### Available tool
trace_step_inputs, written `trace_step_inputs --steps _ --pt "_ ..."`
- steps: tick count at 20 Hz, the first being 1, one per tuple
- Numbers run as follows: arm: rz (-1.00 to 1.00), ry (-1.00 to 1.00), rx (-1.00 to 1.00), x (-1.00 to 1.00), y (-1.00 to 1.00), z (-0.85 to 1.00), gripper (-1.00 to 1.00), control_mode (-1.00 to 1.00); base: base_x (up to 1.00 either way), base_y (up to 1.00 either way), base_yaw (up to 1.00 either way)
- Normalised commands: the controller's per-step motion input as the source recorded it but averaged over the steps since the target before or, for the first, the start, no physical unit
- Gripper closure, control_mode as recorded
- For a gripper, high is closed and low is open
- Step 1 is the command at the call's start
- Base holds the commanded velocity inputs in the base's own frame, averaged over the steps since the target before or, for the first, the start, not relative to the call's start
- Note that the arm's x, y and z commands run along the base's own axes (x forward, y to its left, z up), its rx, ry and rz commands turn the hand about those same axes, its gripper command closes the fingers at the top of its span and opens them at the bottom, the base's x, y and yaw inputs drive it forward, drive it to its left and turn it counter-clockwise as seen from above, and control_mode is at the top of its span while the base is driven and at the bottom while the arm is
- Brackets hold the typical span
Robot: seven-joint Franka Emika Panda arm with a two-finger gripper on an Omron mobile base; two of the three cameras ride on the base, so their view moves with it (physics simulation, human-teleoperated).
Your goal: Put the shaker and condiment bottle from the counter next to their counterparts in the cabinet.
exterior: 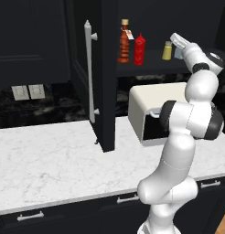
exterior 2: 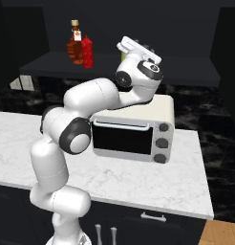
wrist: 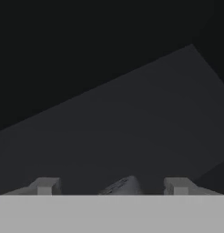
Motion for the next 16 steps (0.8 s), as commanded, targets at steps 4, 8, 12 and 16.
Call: trace_step_inputs --steps 4,8,12,16 --pt "0.13 -0.04 0.0 0.12 0.0 -0.11 -1.0 -1.0 0.0 0.0 0.0" --pt "0.03 -0.05 -0.01 -0.55 -0.26 0.0 -1.0 -1.0 0.0 0.0 0.0" --pt "0.0 -0.11 -0.09 -1.0 -0.55 -0.01 -1.0 -1.0 0.0 0.0 0.0" --pt "0.0 -0.13 -0.11 -1.0 -0.51 -0.08 -1.0 -1.0 0.0 0.0 0.0"
